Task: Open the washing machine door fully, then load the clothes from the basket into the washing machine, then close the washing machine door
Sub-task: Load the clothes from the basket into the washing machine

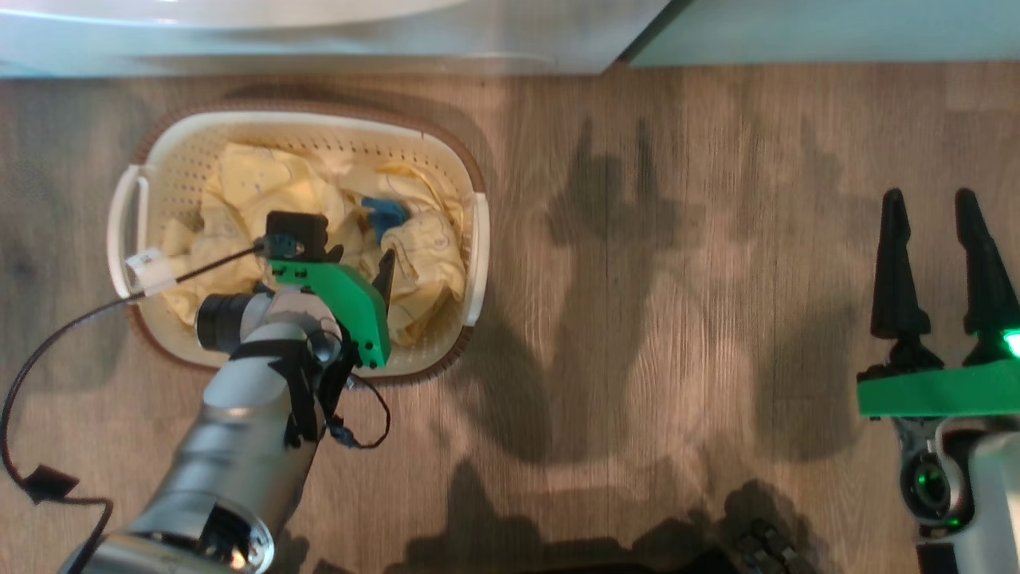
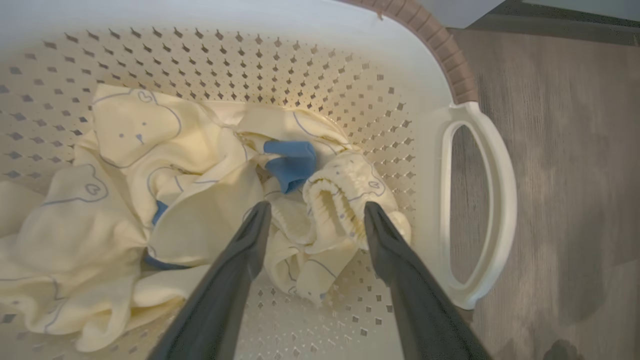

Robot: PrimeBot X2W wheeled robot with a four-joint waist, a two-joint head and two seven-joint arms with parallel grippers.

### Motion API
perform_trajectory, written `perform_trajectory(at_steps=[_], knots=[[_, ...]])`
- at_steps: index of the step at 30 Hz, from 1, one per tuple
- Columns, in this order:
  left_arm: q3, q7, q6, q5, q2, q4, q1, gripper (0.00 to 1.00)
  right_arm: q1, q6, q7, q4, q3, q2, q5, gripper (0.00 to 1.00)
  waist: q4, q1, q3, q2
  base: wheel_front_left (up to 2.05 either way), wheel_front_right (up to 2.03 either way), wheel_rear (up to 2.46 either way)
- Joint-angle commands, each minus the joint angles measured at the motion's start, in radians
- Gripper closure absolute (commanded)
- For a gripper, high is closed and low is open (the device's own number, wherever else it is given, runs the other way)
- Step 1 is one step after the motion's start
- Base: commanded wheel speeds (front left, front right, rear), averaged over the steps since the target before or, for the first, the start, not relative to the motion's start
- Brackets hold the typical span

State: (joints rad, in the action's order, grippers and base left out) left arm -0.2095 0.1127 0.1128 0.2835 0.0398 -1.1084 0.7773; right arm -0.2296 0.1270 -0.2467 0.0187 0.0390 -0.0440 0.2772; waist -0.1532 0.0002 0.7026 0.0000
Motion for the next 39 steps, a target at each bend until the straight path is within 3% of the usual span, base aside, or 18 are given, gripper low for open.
perform_trajectory(at_steps=[1, 9, 18, 32, 33, 34, 35, 39], knots=[[0.011, 0.013, 0.006, 0.015, 0.015, -0.01, 0.007, 0.0, 0.0, 0.004, -0.008, -0.023, 0.025, -0.018, 0.01, 0.0, -0.006, -0.0002, 0.041, 0.0, 0.0, 0.0, 0.0], [-0.018, 0.02, 0.017, 0.076, 0.011, -0.096, 0.079, 0.0, -0.041, 0.004, -0.013, -0.015, 0.045, -0.022, 0.025, 0.0, -0.015, -0.0002, 0.116, 0.0, 0.0, 0.0, 0.0], [-0.102, 0.006, 0.018, 0.175, 0.011, -0.09, 0.111, 0.0, -0.073, 0.004, -0.015, -0.001, 0.073, -0.02, 0.057, 0.0, -0.054, -0.0002, 0.175, 0.0, 0.0, 0.0, 0.0], [-0.145, -0.01, 0.018, 0.237, 0.05, -0.137, 0.171, 0.0, -0.09, 0.004, -0.015, -0.017, 0.093, -0.011, 0.093, 0.0, -0.101, -0.0002, 0.242, 0.0, 0.0, 0.0, 0.0], [-0.148, -0.014, 0.018, 0.24, 0.05, -0.14, 0.174, 0.25, -0.09, 0.004, -0.015, -0.018, 0.092, -0.01, 0.093, 0.0, -0.101, -0.0002, 0.244, 0.0, 0.0, 0.0, 0.0], [-0.15, -0.015, 0.018, 0.243, 0.049, -0.142, 0.176, 0.59, -0.09, 0.004, -0.015, -0.018, 0.09, -0.01, 0.094, 0.0, -0.1, -0.0002, 0.245, 0.0, 0.0, 0.0, 0.0], [-0.153, -0.017, 0.018, 0.247, 0.049, -0.144, 0.178, 1.0, -0.091, 0.004, -0.015, -0.019, 0.088, -0.01, 0.096, 0.0, -0.099, -0.0002, 0.245, 0.0, 0.0, 0.0, 0.0], [-0.161, -0.013, 0.018, 0.258, 0.047, -0.152, 0.182, 1.0, -0.096, 0.004, -0.015, -0.021, 0.084, -0.009, 0.097, 0.0, -0.095, -0.0002, 0.244, 0.0, 0.0, 0.0, 0.0]])
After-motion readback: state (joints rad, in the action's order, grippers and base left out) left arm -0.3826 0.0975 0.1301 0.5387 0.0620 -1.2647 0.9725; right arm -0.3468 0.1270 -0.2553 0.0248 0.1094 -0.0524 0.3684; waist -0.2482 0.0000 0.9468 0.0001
